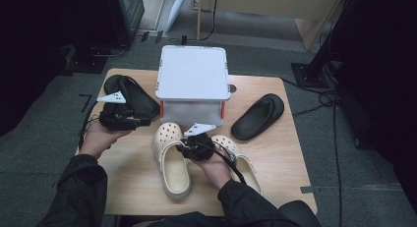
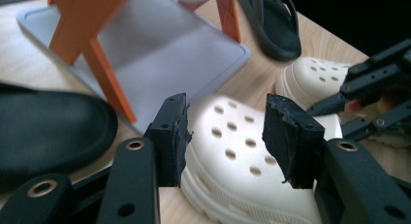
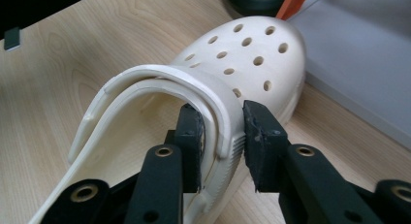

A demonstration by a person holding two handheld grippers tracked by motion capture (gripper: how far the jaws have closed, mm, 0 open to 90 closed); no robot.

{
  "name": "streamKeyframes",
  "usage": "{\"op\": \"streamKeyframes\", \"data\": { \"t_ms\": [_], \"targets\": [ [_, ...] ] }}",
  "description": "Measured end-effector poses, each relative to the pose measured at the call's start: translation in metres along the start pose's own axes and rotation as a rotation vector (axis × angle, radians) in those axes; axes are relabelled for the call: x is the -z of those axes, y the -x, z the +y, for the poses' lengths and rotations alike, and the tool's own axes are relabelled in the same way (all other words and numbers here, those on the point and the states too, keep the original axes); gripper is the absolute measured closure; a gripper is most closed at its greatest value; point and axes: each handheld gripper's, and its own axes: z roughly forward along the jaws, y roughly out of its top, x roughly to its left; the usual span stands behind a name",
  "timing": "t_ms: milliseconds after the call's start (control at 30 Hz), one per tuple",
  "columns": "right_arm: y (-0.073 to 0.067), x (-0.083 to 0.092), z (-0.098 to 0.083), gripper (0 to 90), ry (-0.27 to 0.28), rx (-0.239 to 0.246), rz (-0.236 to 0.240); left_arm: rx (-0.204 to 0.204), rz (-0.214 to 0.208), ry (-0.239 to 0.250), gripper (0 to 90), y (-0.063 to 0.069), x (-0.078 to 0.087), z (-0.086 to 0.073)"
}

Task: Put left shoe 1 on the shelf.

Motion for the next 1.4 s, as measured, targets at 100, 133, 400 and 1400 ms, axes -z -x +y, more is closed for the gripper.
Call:
{"op": "streamKeyframes", "data": {
  "t_ms": [100, 133, 400, 1400],
  "targets": [
    [0.001, 0.002, 0.000, 72.8, 0.003, 0.000, -0.011, -0.012, -0.013, 0.008, 51.5, 0.000, -0.002, 0.009],
    [0.001, 0.002, 0.000, 72.8, 0.003, 0.000, -0.011, -0.012, -0.013, 0.008, 51.5, 0.000, -0.002, 0.009],
    [0.001, 0.006, 0.000, 74.9, 0.012, -0.020, -0.017, -0.051, -0.049, 0.005, 56.0, 0.006, 0.001, 0.028],
    [0.002, 0.013, 0.012, 69.3, 0.040, -0.014, -0.104, -0.096, -0.064, 0.016, 60.1, -0.020, -0.036, 0.082]
  ]
}}
